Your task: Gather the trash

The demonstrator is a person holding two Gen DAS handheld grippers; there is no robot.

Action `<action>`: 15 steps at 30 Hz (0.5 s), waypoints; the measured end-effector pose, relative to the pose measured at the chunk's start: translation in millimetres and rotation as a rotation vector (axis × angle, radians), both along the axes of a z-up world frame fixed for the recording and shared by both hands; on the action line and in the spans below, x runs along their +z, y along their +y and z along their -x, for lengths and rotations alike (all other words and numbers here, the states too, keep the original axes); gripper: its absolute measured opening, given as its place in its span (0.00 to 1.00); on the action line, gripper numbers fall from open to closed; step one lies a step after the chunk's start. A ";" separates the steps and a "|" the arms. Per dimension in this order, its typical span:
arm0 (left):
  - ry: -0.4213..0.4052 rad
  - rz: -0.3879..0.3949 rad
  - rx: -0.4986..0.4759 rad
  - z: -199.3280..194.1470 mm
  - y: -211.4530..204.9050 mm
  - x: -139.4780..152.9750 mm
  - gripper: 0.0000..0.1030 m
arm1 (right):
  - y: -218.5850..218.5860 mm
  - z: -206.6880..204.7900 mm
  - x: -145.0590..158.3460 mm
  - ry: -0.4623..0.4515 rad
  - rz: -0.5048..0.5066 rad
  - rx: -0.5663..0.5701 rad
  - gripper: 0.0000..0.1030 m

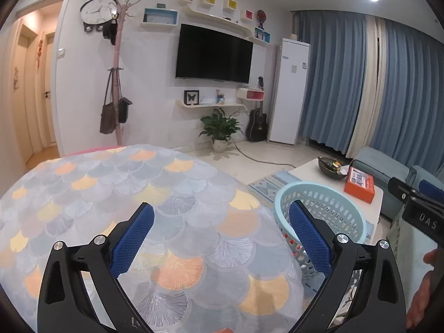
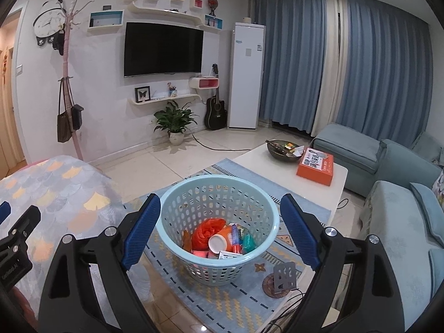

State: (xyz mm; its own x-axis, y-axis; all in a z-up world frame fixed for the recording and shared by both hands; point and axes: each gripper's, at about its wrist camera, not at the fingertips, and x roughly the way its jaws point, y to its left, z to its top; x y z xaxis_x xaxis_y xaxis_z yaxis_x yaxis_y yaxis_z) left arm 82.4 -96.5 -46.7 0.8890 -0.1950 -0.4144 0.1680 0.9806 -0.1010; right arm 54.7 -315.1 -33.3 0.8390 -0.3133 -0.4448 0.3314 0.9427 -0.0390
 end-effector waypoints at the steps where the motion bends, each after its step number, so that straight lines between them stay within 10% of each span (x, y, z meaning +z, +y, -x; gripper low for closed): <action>1: 0.004 0.004 0.000 -0.7 0.7 -0.2 0.92 | -0.1 0.9 -0.6 0.000 0.000 0.000 0.81; 15: 0.025 0.002 0.020 -3.9 1.4 -2.0 0.92 | -1.0 -1.0 -5.4 0.013 -0.014 0.010 0.81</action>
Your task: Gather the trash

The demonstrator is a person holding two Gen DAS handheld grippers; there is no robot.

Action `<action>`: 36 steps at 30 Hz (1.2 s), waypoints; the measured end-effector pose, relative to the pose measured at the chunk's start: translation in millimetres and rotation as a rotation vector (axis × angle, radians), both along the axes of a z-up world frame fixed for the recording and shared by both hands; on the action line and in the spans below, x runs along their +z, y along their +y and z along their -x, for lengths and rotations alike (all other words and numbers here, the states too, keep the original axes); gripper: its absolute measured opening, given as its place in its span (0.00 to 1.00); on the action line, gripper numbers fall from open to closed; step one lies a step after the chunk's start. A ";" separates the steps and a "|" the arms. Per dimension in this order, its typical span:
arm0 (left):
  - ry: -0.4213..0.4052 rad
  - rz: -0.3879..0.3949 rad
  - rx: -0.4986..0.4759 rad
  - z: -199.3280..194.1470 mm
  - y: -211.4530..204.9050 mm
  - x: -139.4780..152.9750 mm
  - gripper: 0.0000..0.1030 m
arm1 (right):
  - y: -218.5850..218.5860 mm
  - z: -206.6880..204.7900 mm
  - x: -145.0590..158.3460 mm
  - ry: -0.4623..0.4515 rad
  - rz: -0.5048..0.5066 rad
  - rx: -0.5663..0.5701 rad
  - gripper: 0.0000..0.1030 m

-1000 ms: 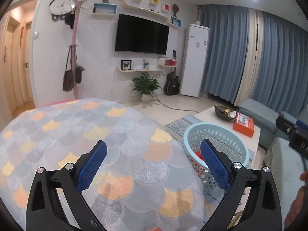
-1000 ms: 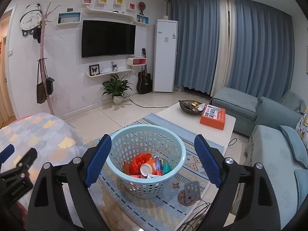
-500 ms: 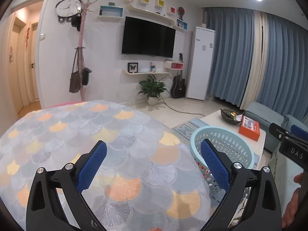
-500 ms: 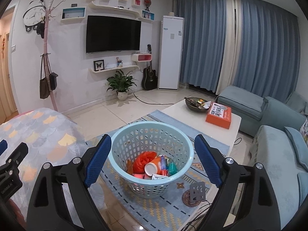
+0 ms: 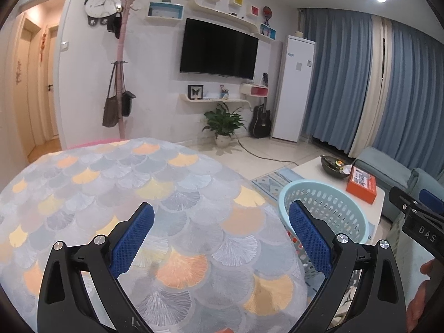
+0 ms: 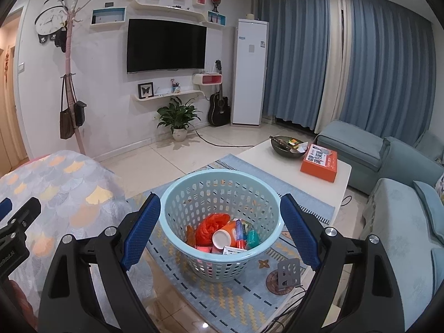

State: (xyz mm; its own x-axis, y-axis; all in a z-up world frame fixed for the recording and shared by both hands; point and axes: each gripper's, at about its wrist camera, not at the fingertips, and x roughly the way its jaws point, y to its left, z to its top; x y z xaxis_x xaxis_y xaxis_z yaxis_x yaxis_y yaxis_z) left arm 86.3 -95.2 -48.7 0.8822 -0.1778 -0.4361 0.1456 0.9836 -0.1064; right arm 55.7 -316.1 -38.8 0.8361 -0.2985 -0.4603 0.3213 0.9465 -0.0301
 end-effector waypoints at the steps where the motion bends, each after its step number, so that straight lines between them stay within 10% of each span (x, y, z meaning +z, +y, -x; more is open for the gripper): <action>1: -0.003 -0.003 -0.001 1.1 -1.0 0.2 0.92 | -0.3 0.1 -0.3 -0.002 -0.005 -0.001 0.81; 36: 0.006 -0.007 0.013 -0.6 -1.0 -2.3 0.92 | 2.9 1.4 1.1 -0.013 -0.012 0.005 0.81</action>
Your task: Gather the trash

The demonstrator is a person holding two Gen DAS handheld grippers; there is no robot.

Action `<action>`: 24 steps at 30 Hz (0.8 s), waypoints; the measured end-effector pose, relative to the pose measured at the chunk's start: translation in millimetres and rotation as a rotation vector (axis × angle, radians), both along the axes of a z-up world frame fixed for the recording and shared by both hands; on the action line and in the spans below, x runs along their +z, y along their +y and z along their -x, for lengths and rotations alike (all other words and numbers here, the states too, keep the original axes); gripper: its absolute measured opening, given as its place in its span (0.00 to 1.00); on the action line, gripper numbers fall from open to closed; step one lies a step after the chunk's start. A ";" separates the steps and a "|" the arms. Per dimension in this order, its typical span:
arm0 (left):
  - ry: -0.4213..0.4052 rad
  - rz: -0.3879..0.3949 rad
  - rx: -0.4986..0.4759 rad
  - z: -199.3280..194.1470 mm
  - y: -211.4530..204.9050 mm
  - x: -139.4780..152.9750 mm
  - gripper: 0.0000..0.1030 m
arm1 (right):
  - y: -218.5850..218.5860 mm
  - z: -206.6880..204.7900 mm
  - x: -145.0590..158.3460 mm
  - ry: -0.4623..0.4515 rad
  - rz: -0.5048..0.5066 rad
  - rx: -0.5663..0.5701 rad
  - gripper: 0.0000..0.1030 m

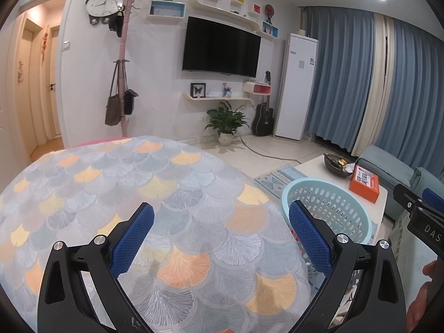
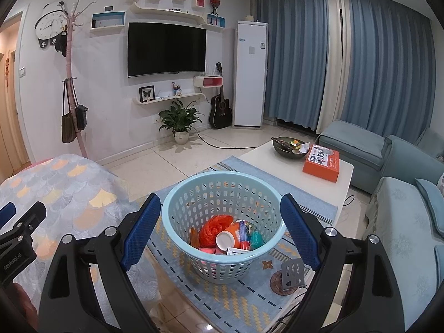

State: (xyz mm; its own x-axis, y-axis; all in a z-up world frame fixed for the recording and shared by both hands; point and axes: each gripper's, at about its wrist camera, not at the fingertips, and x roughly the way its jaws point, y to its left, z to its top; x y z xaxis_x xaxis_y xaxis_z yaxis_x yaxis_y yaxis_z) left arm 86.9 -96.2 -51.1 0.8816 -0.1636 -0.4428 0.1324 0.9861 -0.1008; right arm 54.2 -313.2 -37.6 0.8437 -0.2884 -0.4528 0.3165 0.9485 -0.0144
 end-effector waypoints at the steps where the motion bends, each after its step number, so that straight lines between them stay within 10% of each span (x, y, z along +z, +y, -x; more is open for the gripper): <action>1: 0.000 0.000 -0.001 -0.1 0.0 0.1 0.92 | 1.4 -0.1 0.1 0.001 0.000 -0.001 0.81; 24: -0.019 -0.033 0.024 2.4 1.4 -0.5 0.92 | -0.1 -0.1 -2.0 0.005 -0.011 -0.001 0.81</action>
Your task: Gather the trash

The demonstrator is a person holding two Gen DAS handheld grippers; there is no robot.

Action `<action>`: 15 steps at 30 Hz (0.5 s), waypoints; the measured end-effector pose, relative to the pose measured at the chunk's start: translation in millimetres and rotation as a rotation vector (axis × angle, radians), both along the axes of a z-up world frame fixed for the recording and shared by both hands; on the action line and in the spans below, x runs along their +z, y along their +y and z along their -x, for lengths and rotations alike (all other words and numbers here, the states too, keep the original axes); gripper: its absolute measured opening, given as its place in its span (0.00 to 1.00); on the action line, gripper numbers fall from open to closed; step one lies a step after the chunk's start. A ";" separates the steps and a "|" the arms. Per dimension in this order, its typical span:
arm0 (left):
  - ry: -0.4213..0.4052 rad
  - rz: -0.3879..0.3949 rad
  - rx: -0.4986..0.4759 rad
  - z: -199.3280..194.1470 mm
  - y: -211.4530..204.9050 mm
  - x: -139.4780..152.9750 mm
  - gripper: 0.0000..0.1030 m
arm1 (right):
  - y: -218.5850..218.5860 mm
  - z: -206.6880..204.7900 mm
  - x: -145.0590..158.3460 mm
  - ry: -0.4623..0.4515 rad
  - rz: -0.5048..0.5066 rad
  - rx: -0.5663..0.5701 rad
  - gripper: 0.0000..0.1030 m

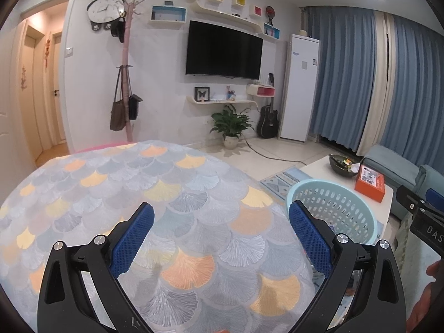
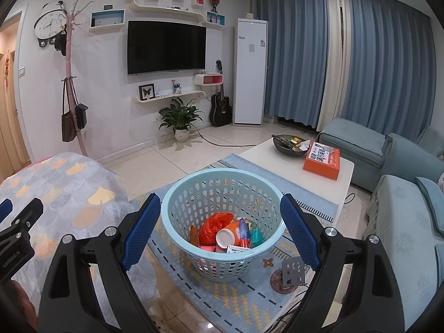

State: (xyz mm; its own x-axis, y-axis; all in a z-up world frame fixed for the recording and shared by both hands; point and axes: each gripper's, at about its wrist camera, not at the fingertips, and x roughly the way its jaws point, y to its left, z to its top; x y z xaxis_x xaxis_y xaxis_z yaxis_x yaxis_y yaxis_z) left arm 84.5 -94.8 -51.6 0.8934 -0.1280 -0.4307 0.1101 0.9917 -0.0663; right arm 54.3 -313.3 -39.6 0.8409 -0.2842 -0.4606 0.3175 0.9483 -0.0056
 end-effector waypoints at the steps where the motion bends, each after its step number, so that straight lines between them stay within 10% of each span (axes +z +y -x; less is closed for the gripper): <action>1: -0.003 -0.005 0.003 0.1 -0.8 0.8 0.92 | 0.4 0.5 0.7 -0.001 -0.001 0.002 0.81; 15: -0.023 0.003 0.033 19.6 18.8 27.3 0.93 | 17.3 5.6 12.4 -0.023 -0.013 0.030 0.81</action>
